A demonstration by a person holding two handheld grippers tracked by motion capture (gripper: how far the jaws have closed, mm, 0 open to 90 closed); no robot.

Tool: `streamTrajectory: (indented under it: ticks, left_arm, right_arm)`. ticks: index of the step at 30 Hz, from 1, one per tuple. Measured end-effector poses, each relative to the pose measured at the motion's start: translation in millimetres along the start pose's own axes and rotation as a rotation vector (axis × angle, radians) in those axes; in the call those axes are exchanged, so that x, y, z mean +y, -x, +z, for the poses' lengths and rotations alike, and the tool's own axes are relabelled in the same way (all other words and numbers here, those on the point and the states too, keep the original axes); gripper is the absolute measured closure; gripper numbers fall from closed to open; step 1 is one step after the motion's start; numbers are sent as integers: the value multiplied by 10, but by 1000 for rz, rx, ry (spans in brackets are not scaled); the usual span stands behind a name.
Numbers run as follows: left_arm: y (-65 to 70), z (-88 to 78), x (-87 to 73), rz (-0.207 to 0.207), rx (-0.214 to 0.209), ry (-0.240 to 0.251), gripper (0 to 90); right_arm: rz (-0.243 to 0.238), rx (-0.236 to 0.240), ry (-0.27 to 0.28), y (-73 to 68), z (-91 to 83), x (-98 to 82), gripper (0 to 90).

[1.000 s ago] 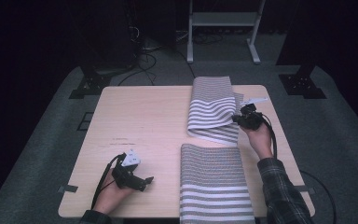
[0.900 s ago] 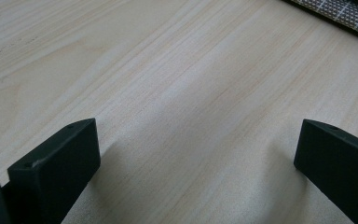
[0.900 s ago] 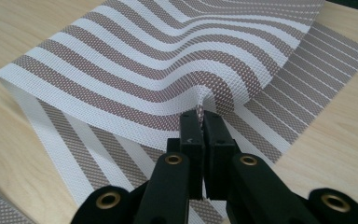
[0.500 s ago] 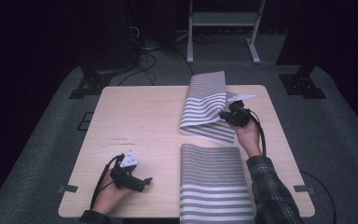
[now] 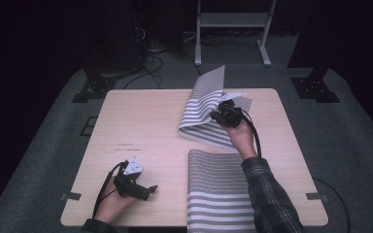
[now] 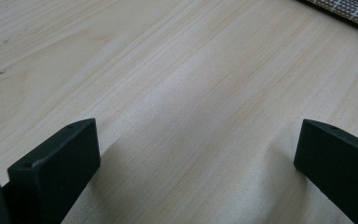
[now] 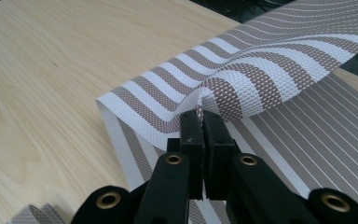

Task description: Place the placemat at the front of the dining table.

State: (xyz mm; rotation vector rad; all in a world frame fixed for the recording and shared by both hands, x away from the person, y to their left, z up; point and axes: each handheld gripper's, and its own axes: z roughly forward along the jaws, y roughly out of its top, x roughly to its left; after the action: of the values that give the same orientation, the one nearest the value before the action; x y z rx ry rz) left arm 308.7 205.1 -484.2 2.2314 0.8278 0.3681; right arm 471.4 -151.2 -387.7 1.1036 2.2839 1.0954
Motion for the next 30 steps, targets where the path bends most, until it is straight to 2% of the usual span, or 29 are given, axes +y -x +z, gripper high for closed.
streamTrajectory:
  ticks: [11,23,24,30]
  left_arm:
    - [2,-3,-2,-2,-1,0,0]
    - [5,-4,-2,-3,0,1,0]
    - [5,-4,-2,-3,1,1,0]
    - [4,-4,-2,-1,1,1,0]
  right_arm:
    - [-68,55,31,-336,106,334,882]
    - [-106,129,48,-604,163,525,882]
    - [-120,147,46,-689,189,565,882]
    - [-145,189,24,-859,308,617,882]
